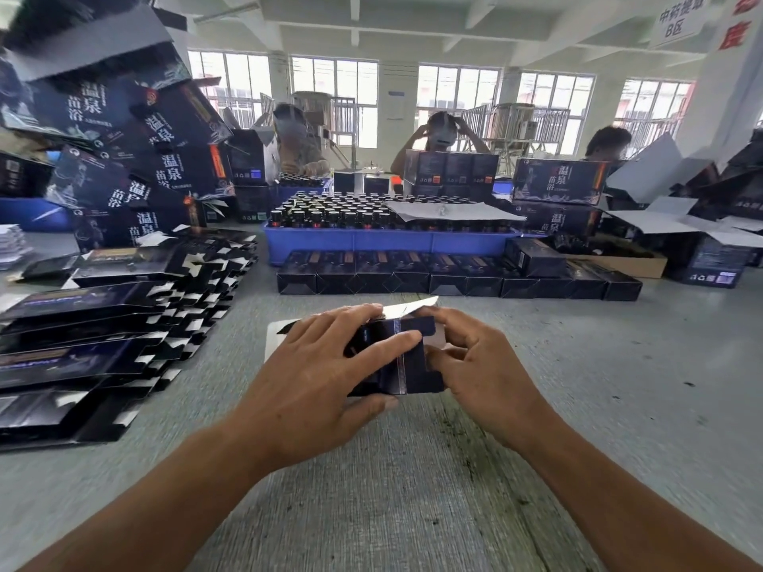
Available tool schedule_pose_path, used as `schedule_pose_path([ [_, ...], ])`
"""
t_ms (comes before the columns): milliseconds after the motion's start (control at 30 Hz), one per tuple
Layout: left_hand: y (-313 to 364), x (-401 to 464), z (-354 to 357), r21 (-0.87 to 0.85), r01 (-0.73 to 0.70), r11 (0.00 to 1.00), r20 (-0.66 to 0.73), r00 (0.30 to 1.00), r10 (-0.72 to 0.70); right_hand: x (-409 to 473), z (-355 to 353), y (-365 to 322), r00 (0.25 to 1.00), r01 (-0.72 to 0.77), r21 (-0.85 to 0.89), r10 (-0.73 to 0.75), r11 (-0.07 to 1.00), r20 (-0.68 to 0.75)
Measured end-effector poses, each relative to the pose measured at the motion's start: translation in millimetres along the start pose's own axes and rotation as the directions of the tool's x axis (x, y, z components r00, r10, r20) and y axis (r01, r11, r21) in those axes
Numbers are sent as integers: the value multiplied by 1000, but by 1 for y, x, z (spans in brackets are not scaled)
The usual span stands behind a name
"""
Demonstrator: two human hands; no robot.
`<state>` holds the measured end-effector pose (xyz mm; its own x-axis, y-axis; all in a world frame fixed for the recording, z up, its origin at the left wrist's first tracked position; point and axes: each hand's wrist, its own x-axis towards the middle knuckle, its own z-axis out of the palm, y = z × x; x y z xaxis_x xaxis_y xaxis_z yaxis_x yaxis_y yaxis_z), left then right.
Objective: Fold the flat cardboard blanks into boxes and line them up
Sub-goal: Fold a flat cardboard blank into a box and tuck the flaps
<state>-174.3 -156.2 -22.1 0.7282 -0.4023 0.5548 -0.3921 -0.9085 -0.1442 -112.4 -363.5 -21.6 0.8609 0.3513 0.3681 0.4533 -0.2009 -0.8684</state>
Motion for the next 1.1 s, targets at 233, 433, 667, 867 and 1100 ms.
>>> schedule_pose_path([
  [233, -4, 1, -3, -19, 45, 999, 3, 999, -45, -4, 5, -2, 1000, 15, -90, -16, 996, -21],
  [433, -5, 0, -5, -95, 74, 993, 2, 997, -74, -6, 9, -4, 995, 79, -114, -86, 990, -58],
  [667, -5, 0, -6, -102, 60, 993, 11, 998, -59, -8, 10, -6, 986, 144, -184, -156, 972, -51],
  [867, -4, 1, -9, -104, 70, 992, -7, 997, -71, -11, 12, -9, 980, 143, -188, -165, 972, -110],
  [1100, -4, 0, -8, -141, 74, 987, -29, 996, -79, -14, 16, -11, 978, 148, -208, -175, 967, -117],
])
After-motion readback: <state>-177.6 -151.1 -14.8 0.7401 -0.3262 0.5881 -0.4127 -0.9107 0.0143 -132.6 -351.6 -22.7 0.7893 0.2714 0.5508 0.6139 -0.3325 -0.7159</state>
